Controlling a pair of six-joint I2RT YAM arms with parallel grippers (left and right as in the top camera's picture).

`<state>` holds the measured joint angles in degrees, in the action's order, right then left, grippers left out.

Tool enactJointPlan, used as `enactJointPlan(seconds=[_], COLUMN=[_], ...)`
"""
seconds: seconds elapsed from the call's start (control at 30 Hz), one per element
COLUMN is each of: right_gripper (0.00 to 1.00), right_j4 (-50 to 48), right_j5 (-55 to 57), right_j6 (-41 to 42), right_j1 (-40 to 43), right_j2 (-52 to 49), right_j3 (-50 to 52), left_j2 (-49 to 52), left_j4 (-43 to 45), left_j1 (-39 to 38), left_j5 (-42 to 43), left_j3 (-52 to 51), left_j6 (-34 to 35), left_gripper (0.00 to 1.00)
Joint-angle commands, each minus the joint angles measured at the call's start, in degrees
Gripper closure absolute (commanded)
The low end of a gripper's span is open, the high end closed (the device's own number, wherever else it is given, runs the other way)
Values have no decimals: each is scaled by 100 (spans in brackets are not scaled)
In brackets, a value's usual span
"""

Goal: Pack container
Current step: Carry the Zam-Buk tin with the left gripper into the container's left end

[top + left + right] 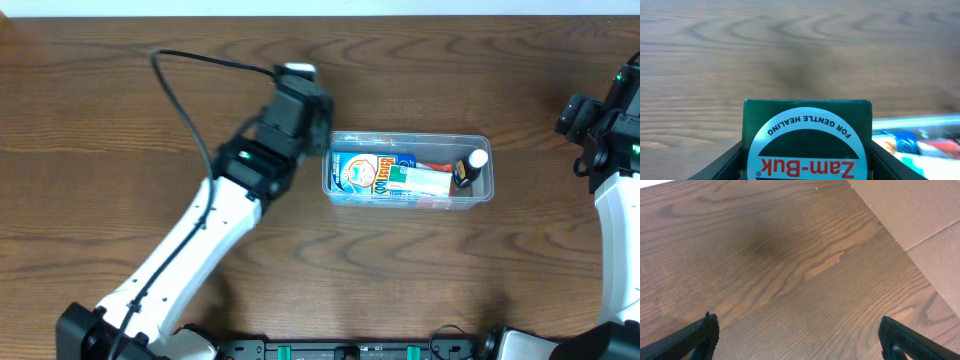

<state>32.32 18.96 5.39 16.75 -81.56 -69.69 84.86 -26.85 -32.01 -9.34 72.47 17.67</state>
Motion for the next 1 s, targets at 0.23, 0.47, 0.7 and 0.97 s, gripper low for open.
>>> enactJointPlan(seconds=[0.23, 0.47, 0.7, 0.97], right_gripper=[1, 1, 1, 1], right_j4=[7, 9, 7, 7], right_j5=[50, 50, 50, 50], right_j6=[-76, -76, -74, -74], right_j1=[33, 33, 33, 31], right_j2=[72, 72, 72, 72], right_j3=[-85, -85, -85, -85], left_j2=[514, 1185, 1659, 1700], left_j4=[-299, -378, -267, -245], left_j1=[-1069, -1180, -1180, -1180], left_j5=[-17, -15, -15, -15], left_j3=[17, 17, 17, 17], left_j6=[540, 1012, 1073, 1073], left_gripper=[45, 45, 44, 31])
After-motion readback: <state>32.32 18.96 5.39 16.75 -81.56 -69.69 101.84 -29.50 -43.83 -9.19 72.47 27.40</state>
